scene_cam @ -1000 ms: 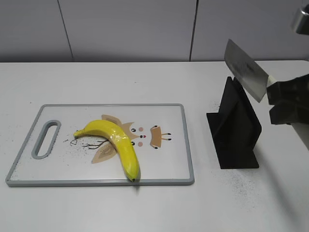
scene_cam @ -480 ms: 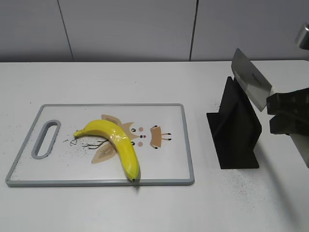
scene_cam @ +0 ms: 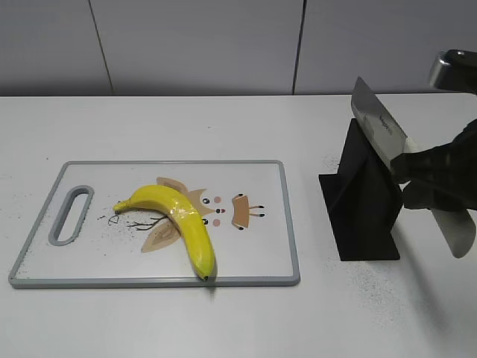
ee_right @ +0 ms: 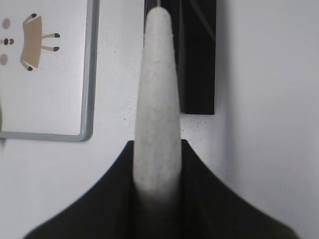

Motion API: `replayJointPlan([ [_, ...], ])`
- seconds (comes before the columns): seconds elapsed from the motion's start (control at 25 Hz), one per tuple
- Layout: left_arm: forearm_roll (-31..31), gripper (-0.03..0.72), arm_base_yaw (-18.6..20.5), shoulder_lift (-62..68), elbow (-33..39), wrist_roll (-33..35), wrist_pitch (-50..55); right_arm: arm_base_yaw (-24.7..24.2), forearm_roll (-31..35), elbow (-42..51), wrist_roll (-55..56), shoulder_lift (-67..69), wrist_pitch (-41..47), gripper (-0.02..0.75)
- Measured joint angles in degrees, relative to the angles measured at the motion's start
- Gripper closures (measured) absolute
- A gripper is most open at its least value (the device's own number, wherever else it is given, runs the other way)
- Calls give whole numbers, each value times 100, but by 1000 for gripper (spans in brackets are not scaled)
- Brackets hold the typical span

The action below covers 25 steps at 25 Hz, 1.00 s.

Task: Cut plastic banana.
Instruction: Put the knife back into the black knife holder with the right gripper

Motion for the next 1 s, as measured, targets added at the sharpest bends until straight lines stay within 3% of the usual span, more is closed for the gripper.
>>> replayJointPlan([
  [0.36, 0, 103, 0, 0, 0, 0, -16, 0, -95, 0, 250, 378, -427, 577],
  [1.0, 0, 103, 0, 0, 0, 0, -16, 0, -238, 0, 478, 339, -404, 577],
])
